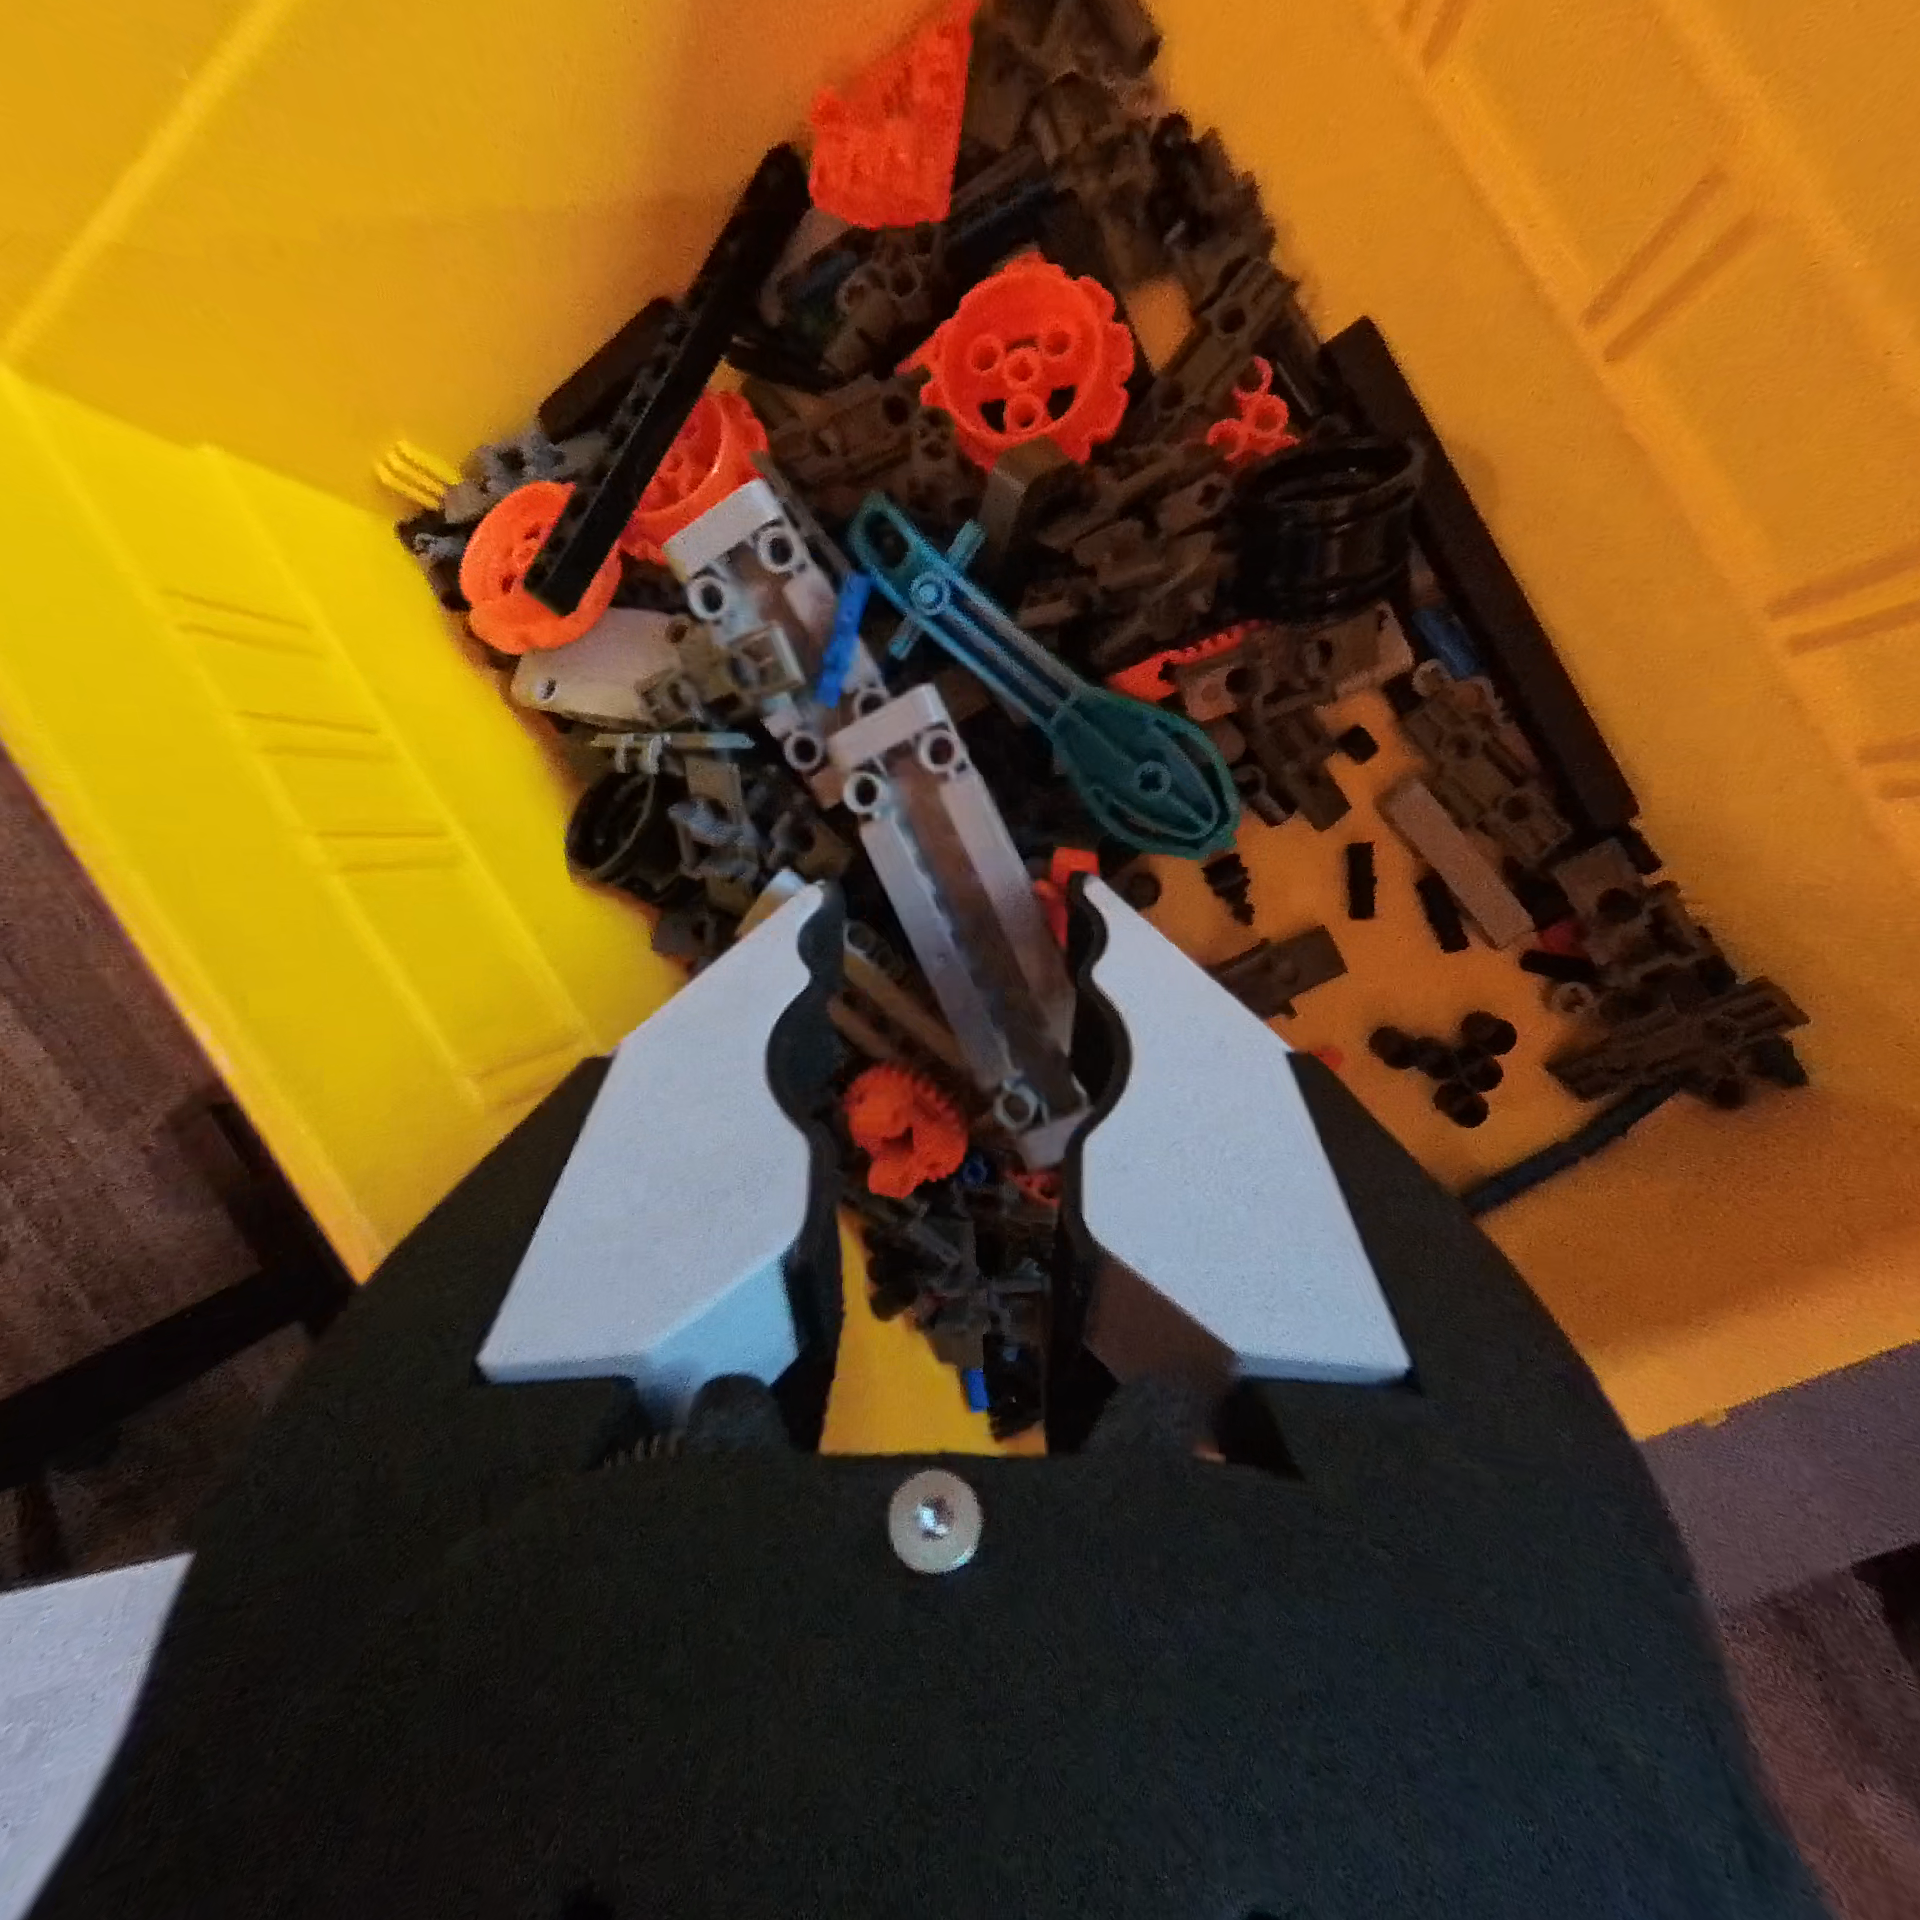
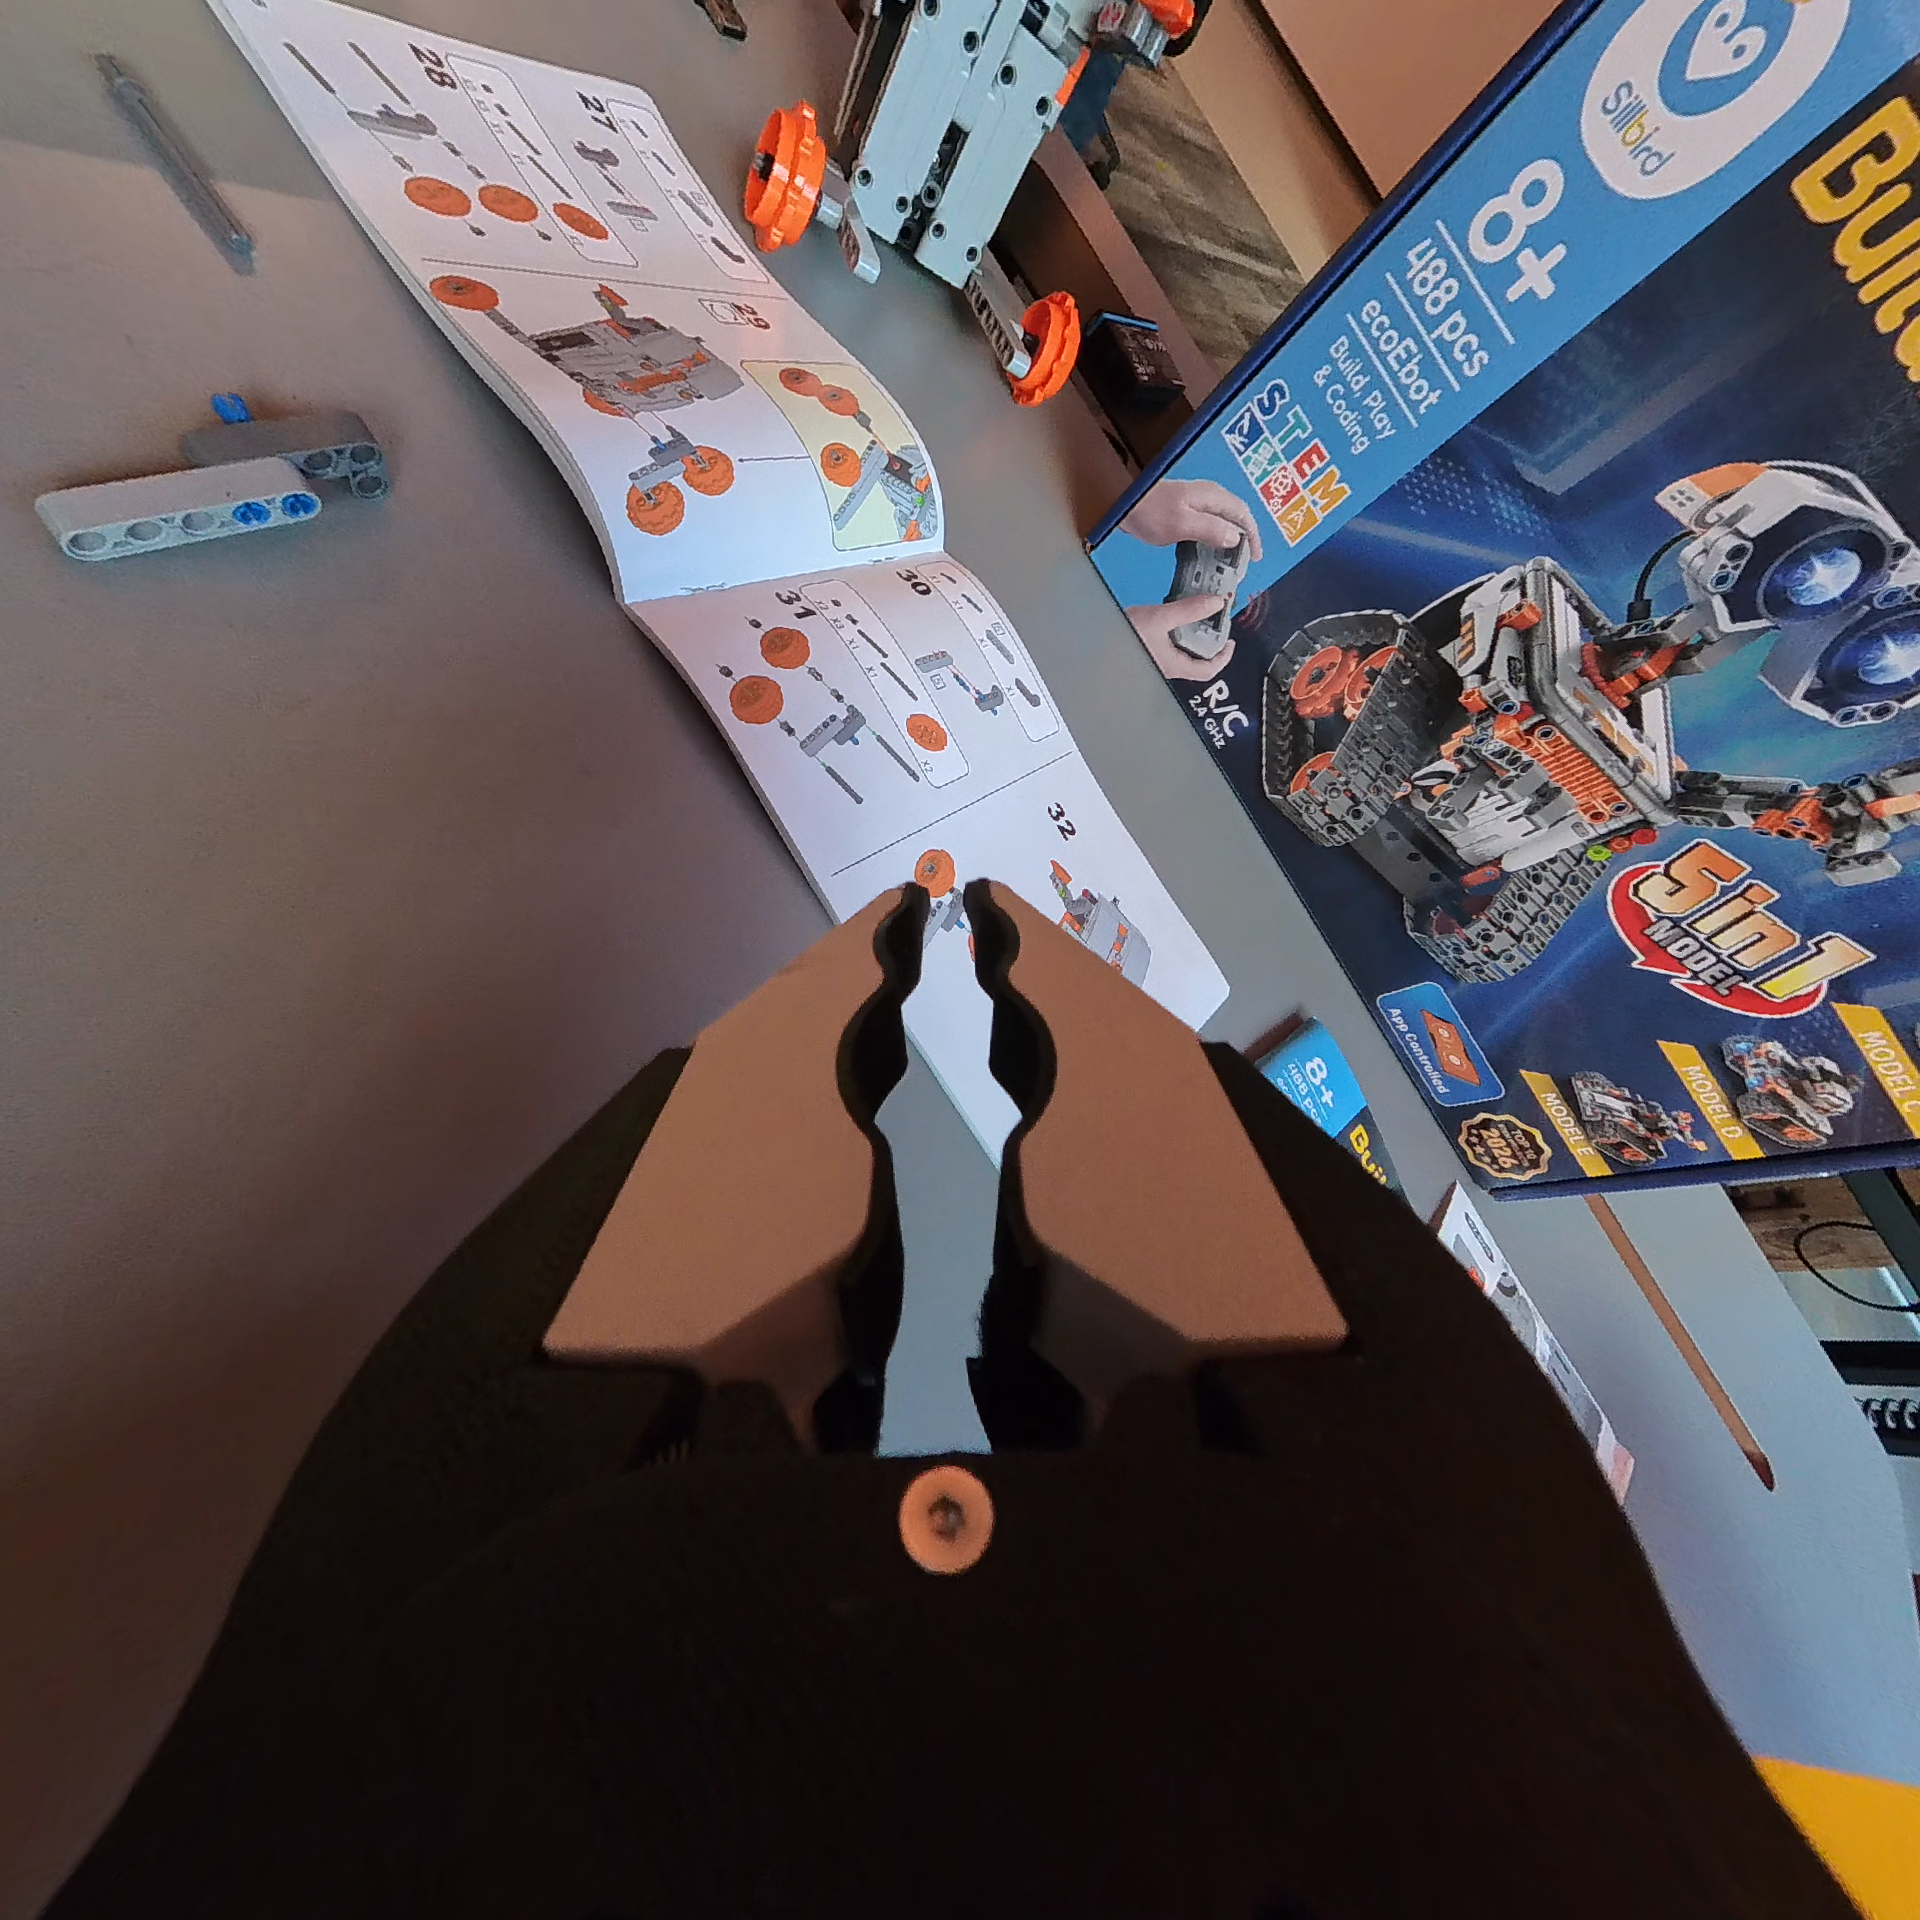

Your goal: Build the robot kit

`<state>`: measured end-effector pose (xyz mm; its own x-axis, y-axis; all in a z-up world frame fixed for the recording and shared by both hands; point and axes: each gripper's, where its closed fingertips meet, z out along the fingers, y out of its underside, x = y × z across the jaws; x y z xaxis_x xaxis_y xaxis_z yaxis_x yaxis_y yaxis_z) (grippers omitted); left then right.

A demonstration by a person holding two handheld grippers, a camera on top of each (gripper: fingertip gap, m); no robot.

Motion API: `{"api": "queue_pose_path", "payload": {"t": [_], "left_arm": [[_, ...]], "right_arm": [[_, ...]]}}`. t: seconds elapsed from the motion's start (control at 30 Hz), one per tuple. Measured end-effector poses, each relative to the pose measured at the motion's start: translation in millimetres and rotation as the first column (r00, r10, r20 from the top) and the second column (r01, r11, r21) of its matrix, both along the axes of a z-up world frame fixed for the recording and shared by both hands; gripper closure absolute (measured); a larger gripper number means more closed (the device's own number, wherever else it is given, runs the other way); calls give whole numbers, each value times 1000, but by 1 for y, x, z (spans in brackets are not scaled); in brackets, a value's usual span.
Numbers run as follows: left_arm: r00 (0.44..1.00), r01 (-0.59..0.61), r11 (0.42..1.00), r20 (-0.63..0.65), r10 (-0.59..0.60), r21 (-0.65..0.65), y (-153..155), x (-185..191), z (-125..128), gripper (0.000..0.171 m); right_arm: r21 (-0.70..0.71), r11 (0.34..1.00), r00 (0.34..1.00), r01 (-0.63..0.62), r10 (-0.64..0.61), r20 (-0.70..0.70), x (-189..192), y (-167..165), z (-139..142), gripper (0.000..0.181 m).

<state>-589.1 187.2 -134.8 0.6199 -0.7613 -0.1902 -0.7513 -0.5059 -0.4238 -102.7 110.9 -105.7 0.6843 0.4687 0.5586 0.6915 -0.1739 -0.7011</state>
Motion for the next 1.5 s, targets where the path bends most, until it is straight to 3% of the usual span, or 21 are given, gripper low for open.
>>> {"api": "queue_pose_path", "payload": {"t": [0.07, 0.27, 0.5, 0.6, 0.83, 0.93, 1.0, 1.03, 1.2, 1.33, 1.43, 1.5], "left_arm": [[999, -39, 999, 26, 39, -14, 1, -4, 4, 116], [986, -71, 996, 150, 78, -55, -3, 6, 18, 100], [991, -109, 994, 72, 110, -20, 16, 29, 1, 34], [993, -117, 993, -1, 117, 7, 18, 34, -14, 25], [974, -186, 980, -116, 194, 77, 28, 9, -14, 41], [968, -233, 970, -84, 238, 67, 29, -5, -11, 48], [977, -207, 977, 46, 209, -45, 11, 17, -10, 44], [977, -188, 978, 84, 196, -89, 1, 28, -10, 33], [989, -148, 989, -28, 148, 27, -4, 33, -11, 24], [982, -174, 983, -59, 177, 57, 3, 22, -9, 18], [951, -232, 960, -168, 258, 157, 17, -14, -2, 36], [950, -264, 956, -138, 281, 131, 15, -20, -3, 44]], "right_arm": [[-1, 1000, 1000, 3, -3, 3, 1, 0, 0, 174], [0, 1000, 1000, 10, -10, 2, 2, 0, 1, 173], [-11, 1000, 1000, 12, -12, 9, 3, 1, -2, 173], [-14, 1000, 1000, 15, -14, 8, 4, 1, -3, 173], [-19, 1000, 1000, 14, -14, 11, 4, 1, -5, 174], [-18, 1000, 1000, 16, -15, 9, 4, 1, -4, 174], [-19, 1000, 1000, 18, -18, 9, 5, 1, -4, 174], [-21, 1000, 1000, 20, -20, 9, 5, 1, -5, 174], [-28, 999, 1000, 26, -25, 14, 7, 1, -7, 174], [-28, 999, 999, 29, -29, 14, 8, 2, -7, 173], [-32, 999, 999, 32, -32, 11, 9, 2, -8, 173], [-32, 999, 1000, 30, -30, 8, 8, 2, -8, 174]]}}
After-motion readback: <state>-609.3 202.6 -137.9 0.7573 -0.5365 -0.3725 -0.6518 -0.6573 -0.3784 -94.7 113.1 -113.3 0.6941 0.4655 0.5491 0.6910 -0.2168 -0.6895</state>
